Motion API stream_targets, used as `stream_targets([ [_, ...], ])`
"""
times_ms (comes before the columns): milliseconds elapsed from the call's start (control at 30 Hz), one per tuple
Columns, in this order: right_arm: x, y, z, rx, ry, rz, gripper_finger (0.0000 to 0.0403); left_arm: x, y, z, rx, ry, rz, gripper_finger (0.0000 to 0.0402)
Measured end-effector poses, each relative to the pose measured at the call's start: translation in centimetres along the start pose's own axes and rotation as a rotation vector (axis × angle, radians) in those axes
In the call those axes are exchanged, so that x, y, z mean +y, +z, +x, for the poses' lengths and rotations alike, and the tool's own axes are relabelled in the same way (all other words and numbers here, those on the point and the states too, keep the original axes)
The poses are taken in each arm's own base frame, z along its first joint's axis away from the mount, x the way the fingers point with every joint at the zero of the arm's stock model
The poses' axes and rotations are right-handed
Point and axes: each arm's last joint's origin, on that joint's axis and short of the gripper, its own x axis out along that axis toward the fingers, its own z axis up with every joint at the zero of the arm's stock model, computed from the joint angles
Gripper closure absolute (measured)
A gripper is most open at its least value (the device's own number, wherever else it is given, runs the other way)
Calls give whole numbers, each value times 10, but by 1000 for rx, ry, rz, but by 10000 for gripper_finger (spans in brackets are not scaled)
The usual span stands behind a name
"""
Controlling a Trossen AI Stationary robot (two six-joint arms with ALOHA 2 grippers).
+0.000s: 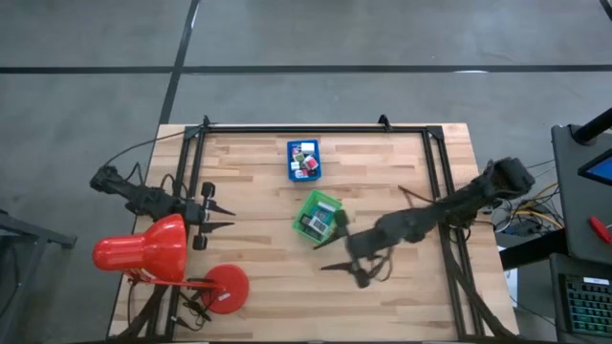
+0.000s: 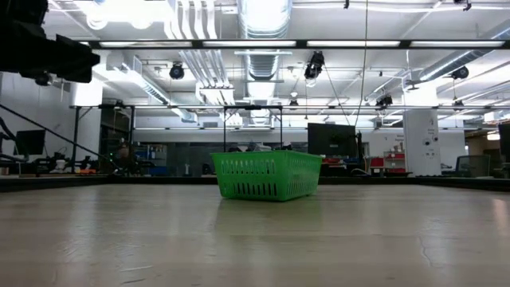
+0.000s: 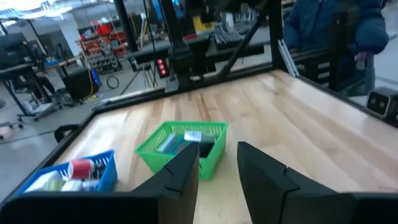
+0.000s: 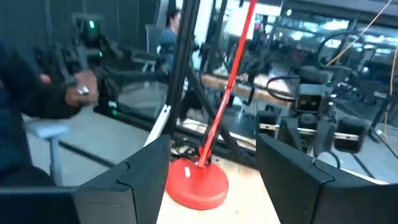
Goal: Pick & Place Office items
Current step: Return to Home Position
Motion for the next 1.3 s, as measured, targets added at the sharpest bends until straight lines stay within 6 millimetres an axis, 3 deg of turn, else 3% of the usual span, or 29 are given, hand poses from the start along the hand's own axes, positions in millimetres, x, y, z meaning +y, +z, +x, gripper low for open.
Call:
stream_targets([
  [233,3,-20,-51,-77,17,60,175,0,0,0,-5,12,-10,289],
  [733,7,-60,-138,-136,49,47,175,5,6,0,-47,142,-14,289],
  [967,11,-82,-177,-188,131,23,175,8,16,-4,-91,145,-198,291],
  [1300,12,-87,-181,-99,149,-14,175,9,15,-5,-59,139,-258,291],
])
